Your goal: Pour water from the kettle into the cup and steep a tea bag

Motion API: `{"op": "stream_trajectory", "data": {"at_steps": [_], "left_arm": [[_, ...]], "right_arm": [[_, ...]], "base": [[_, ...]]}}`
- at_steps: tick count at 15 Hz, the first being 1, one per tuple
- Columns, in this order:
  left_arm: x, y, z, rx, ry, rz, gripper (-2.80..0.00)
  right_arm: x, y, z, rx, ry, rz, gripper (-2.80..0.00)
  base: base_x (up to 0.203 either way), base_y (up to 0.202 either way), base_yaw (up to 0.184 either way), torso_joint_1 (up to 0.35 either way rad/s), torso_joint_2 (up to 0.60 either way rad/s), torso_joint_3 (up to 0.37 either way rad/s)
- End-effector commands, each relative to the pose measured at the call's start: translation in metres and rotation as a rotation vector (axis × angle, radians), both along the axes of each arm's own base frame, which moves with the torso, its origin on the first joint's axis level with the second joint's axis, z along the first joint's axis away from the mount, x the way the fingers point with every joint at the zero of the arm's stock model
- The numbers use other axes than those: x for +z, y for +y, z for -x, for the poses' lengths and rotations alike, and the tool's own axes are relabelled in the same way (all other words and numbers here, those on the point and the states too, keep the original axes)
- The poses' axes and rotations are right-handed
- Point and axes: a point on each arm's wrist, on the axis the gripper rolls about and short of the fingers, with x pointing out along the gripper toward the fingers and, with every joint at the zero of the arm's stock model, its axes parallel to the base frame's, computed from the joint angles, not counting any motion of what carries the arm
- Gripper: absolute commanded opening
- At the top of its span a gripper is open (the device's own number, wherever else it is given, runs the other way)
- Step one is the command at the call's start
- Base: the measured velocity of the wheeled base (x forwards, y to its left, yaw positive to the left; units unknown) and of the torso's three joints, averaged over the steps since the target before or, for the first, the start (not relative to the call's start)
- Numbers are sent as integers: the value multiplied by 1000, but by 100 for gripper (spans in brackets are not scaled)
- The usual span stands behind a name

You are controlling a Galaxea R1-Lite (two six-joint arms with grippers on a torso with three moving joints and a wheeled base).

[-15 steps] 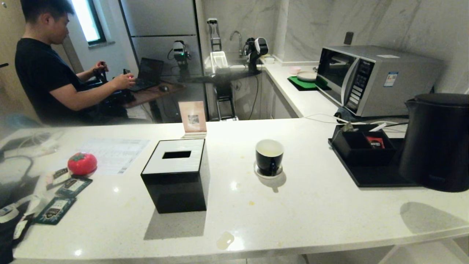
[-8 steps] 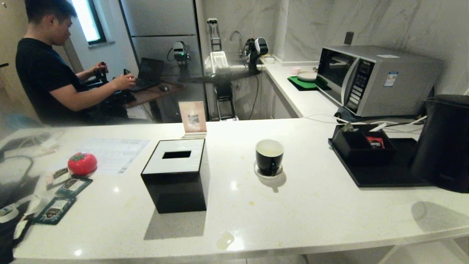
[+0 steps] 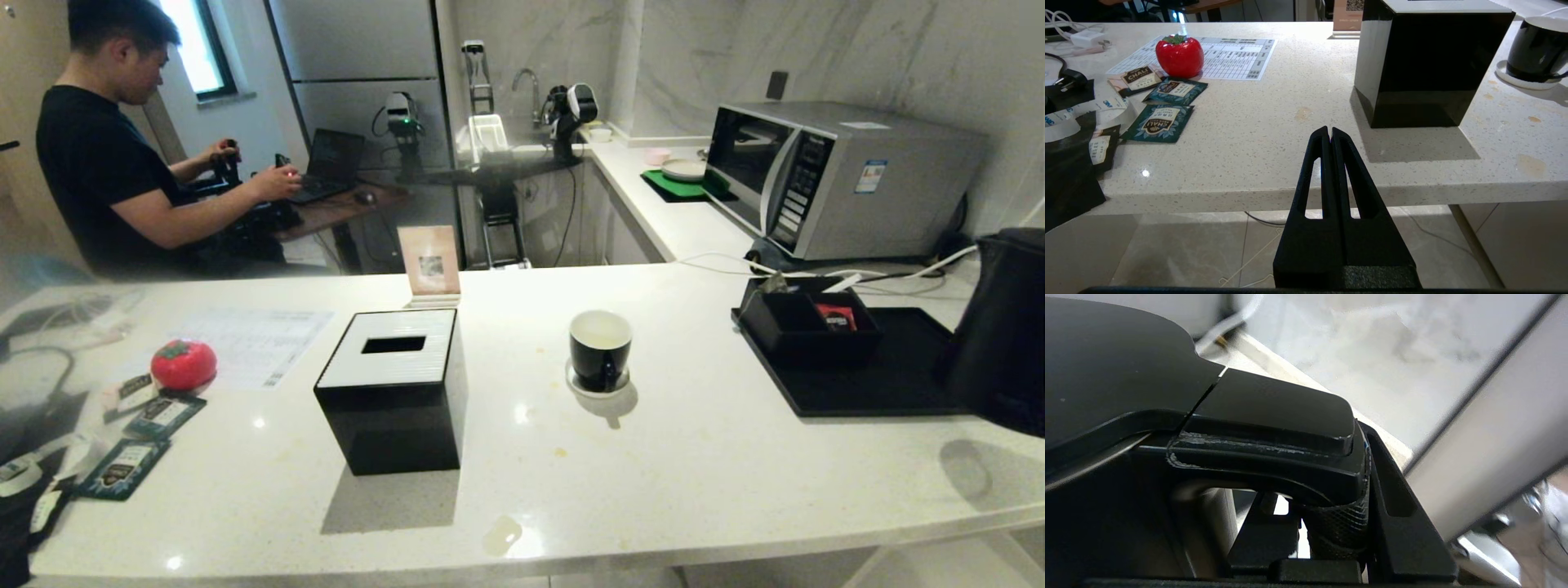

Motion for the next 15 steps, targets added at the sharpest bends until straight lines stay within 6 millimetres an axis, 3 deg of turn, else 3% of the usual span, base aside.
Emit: {"op": "stream_trajectory", "data": {"at_steps": [1,6,15], "left_arm": [[0,0,0,1,1,1,-280],[0,0,0,1,1,1,-280],[0,0,0,1,1,1,-280]], "right_arm": [[-14,-13,-8,-29,34,-19,-280],[-32,-30,-22,-52,46,-29,-280],[-39,-50,-52,-51,11,-28,-280]], "base": [[0,0,0,0,0,0],[0,0,0,0,0,0],[0,0,0,0,0,0]]}}
